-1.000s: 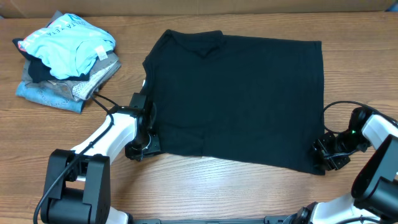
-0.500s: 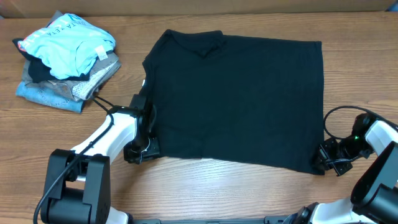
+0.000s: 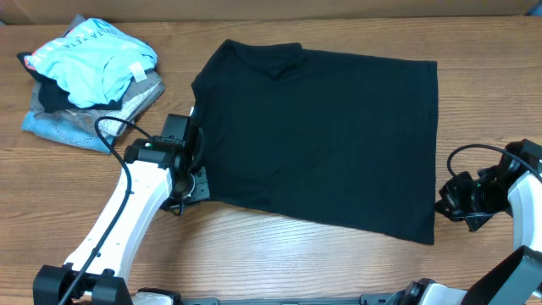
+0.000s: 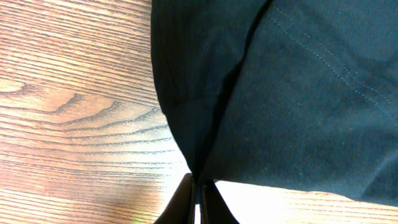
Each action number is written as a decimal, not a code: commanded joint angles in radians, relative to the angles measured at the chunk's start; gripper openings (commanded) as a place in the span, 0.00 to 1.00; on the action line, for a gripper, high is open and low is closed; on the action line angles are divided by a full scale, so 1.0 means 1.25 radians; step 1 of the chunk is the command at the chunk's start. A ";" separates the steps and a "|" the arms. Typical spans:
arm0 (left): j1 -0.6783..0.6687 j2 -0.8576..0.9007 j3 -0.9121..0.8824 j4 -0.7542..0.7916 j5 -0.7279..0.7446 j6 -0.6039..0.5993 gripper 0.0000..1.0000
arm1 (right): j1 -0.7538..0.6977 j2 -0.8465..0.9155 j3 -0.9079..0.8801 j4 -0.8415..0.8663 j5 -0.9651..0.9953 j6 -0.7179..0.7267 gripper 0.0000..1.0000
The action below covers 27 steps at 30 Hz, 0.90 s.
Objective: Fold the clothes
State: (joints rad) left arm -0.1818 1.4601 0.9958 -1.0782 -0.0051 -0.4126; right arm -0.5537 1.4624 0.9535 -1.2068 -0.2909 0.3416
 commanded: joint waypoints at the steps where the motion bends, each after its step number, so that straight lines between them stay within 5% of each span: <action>1: 0.004 -0.007 0.014 -0.002 -0.022 -0.008 0.04 | 0.003 0.011 -0.021 0.007 -0.011 -0.013 0.42; 8: 0.004 -0.007 0.014 0.003 -0.022 -0.009 0.04 | 0.003 0.021 -0.201 0.180 -0.011 0.045 0.56; 12: 0.004 -0.007 0.013 0.002 -0.022 -0.009 0.04 | 0.003 0.021 -0.270 0.254 -0.013 0.088 0.54; 15: 0.004 -0.007 0.014 0.001 -0.022 -0.008 0.04 | 0.003 0.021 -0.297 0.276 0.001 0.109 0.43; 19: 0.004 -0.007 0.014 0.003 -0.022 -0.009 0.04 | 0.002 0.021 -0.289 0.270 0.017 0.114 0.10; 27: 0.004 -0.007 0.014 0.002 -0.022 -0.008 0.04 | 0.002 0.020 -0.198 0.172 0.020 0.077 0.04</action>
State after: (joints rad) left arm -0.1818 1.4601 0.9958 -1.0767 -0.0132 -0.4129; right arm -0.5556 1.4818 0.6456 -0.9714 -0.2867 0.4629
